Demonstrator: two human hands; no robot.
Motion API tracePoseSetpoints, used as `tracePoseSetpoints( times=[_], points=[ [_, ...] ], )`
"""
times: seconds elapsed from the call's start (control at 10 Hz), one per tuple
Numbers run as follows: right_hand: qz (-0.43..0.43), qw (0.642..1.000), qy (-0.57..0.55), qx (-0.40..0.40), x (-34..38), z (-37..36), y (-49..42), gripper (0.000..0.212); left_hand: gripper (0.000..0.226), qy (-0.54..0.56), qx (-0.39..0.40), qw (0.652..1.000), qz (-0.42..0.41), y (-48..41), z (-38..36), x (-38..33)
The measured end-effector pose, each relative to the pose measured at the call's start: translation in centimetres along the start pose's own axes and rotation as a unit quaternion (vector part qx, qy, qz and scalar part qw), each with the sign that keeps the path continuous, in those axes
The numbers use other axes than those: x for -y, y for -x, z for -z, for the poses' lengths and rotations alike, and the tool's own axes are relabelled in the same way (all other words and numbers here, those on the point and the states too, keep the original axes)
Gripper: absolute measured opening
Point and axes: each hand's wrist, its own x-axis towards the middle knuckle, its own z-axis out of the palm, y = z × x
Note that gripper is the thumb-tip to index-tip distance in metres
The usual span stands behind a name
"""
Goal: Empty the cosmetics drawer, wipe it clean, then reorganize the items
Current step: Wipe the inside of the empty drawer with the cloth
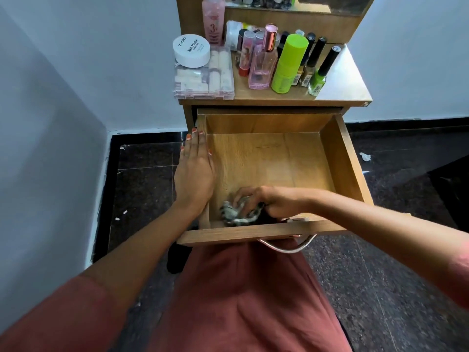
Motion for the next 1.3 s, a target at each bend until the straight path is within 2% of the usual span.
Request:
tracePoseSetpoints(
  times=[0.1, 0.2, 0.3, 0.5, 0.7, 0.8, 0.9, 1.0, 1.2, 1.3],
  points=[
    [-0.048, 0.998, -0.02, 0.024, -1.3, 1.6, 2.6, 0.044, 0.047, -0.007, -0.001, 1.0, 0.006, 0.1, -0.1, 0.1],
    [-0.103, 0.992, -0.04, 0.06, -1.8, 2.4, 4.2, 0.047, 0.046, -0.007, -0.006, 1.0, 0.008, 0.2, -0.2, 0.2],
    [-0.104, 0.992, -0.057, 0.039, -1.7, 1.7, 3.3, 0.046, 0.047, 0.001, -0.01, 1.0, 0.012, 0.0, -0.4, 0.1],
    [-0.01, 0.998, -0.065, 0.017, 0.0, -0.6, -2.3, 0.046, 0.048, 0.005, -0.004, 1.0, 0.021, -0.1, -0.5, 0.0],
    [0.021, 0.999, -0.035, -0.007, 0.6, -1.2, -3.1, 0.05, 0.048, 0.005, -0.006, 1.0, 0.022, -0.2, -0.2, 0.1],
    [0.004, 0.999, -0.033, 0.011, -0.5, -0.1, -0.8, 0.042, 0.048, 0.004, -0.003, 1.0, 0.021, -0.1, -0.5, 0.1],
    [-0.062, 0.995, -0.058, 0.051, -1.5, 1.1, 1.3, 0.04, 0.048, 0.006, 0.0, 1.0, 0.02, 0.1, -0.6, 0.0],
    [-0.078, 0.993, -0.076, 0.054, -1.4, 1.2, 1.2, 0.043, 0.047, 0.006, 0.0, 1.0, 0.019, 0.0, -0.7, 0.1],
    [-0.006, 0.996, -0.079, 0.034, 0.5, -0.6, -3.8, 0.043, 0.048, -0.005, 0.002, 1.0, 0.024, -0.1, -0.7, 0.5],
    [0.0, 0.996, -0.082, 0.039, 0.6, -0.7, -4.5, 0.043, 0.047, -0.007, -0.002, 1.0, 0.025, -0.1, -0.5, 0.7]
  ],
)
